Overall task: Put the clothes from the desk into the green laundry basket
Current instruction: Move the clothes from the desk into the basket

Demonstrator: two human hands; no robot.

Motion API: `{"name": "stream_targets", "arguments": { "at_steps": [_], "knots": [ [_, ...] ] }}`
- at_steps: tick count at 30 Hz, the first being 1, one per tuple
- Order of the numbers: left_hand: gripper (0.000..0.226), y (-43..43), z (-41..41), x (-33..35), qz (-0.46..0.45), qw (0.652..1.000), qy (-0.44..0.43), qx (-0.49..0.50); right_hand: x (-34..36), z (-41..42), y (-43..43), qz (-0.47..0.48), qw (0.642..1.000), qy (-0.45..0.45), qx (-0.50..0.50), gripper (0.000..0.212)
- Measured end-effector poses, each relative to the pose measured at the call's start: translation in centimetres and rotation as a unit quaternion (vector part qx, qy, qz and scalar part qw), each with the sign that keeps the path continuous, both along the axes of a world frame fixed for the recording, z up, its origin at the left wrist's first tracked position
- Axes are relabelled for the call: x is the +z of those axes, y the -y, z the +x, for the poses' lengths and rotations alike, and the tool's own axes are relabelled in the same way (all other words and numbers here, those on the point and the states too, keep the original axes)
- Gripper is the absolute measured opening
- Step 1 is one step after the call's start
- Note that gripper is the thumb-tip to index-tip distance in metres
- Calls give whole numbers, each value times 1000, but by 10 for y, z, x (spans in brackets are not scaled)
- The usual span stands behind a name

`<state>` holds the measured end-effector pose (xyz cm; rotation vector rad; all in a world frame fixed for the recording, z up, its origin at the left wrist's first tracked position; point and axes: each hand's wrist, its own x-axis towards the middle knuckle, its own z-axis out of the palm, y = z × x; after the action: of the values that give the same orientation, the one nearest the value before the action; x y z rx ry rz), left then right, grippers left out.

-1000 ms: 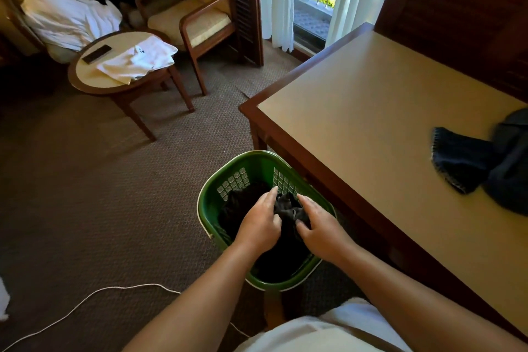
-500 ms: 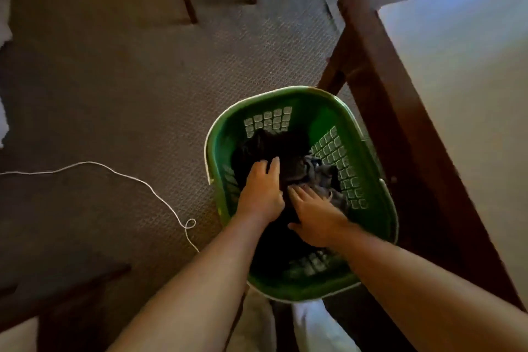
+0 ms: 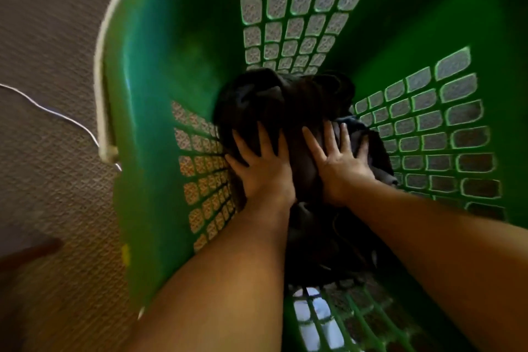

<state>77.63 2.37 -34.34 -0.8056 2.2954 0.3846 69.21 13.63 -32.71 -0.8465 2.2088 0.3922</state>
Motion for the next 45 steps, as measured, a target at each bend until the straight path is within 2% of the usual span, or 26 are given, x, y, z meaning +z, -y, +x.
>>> {"name": "stream_targets", "arguments": {
  "at_steps": [6,10,13,16,21,25,30,34,36,39,45],
  "knots": [
    [140,4,4,-3,-3,1000,18,-20,6,5,2,-2,1000,-1,7,143],
    [118,-11,39,23,-30,997,-69,-6,38,34,-21,-58,996,-63,-1,142],
    [104,-43,80,44,-39,994,-99,28,61,67,-41,-56,994,-83,-31,134],
    [93,-64,103,62,12,995,-64,69,71,89,-54,-66,995,-58,-51,122],
    [86,-37,87,94,93,995,11,26,93,86,-60,-74,995,-5,-73,105],
    [80,-15,75,146,130,991,0,8,138,91,-58,-97,986,11,-135,90],
    [72,-7,78,238,156,983,-99,-22,230,114,-52,-230,946,-2,-227,83],
    [76,-15,87,350,200,964,-167,-56,329,142,-59,-320,898,-10,-302,82],
    [82,-24,91,407,215,948,-207,-112,383,156,-65,-368,870,-18,-327,82],
    [83,-41,90,466,210,915,-278,-201,449,178,-78,-414,852,-73,-313,77],
    [83,-84,79,553,223,850,-350,-325,536,202,-120,-482,773,-166,-377,77]
  ]
}}
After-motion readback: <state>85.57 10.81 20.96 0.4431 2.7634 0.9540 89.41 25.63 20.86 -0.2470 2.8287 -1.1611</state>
